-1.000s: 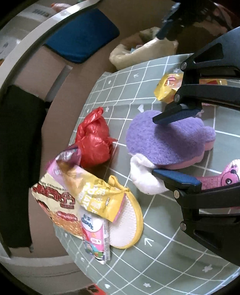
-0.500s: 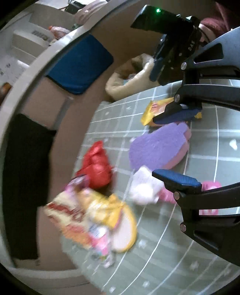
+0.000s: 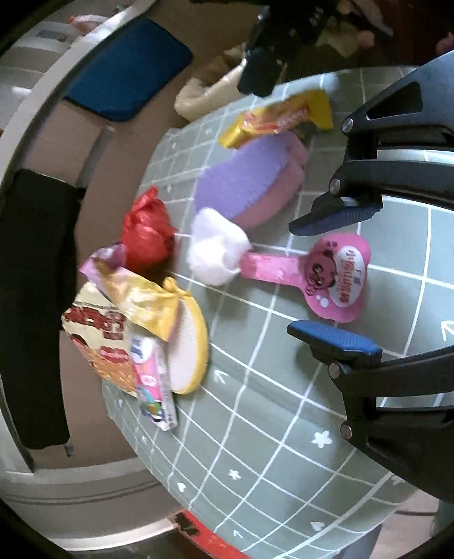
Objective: Collect trash
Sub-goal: 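Move both tools back over the remaining trash on the table, then grasp the purple-pink sponge with the right tool and lift it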
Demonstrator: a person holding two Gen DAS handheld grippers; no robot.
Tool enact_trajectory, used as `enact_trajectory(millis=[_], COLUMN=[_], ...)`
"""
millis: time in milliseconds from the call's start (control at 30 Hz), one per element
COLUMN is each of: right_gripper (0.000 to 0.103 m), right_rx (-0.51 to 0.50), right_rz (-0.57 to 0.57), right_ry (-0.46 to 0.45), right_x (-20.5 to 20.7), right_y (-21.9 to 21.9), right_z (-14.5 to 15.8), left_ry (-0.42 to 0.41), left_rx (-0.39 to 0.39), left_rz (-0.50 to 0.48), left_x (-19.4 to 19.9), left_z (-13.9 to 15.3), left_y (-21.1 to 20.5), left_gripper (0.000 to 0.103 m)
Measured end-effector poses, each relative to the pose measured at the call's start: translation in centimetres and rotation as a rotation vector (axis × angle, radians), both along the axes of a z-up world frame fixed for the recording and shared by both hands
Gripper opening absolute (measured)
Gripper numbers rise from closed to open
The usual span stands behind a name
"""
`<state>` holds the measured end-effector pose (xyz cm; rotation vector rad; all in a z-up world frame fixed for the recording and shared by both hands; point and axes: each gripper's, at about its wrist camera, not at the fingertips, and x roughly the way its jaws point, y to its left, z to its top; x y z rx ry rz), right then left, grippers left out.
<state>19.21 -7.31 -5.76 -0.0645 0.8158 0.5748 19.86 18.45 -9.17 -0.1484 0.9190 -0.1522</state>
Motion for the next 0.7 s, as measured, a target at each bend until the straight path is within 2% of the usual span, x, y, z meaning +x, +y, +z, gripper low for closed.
enact_trajectory(millis=[200,267,333,433,567,700], right_gripper=[0.038,0.038,0.038,0.038,0.038,0.039], right_rx=[0.019,0.031,0.036,0.035,0.018,-0.016], right_rz=[0.023,0.033,0.044,0.066,0.095,0.092], right_ry=[0.016,0.026,0.031,0.035,0.036,0.057], right_x=[0.3,0.6,1.0,1.4,1.8,3.1], right_y=[0.8,1.4,2.3,3.9,6.2,8.1], right_z=[0.1,0.2,0.2,0.1,-0.3,-1.7], left_ry=[0.01,0.013,0.005,-0.038,-0.081,-0.099], left_rx=[0.015,-0.029,-0.079,-0.081,-0.072,-0.104], left_rz=[0.026,0.04,0.061,0.081,0.091,0.098], left_x=[0.1,0.1,0.0,-0.6,-1.2,-1.3], left_z=[-0.9,-0.8,-0.4,0.8,2.1,2.6], left_y=[-0.1,0.3,0.9,1.5,2.2,3.0], left_gripper=[0.05,0.046,0.034,0.026,0.019,0.018])
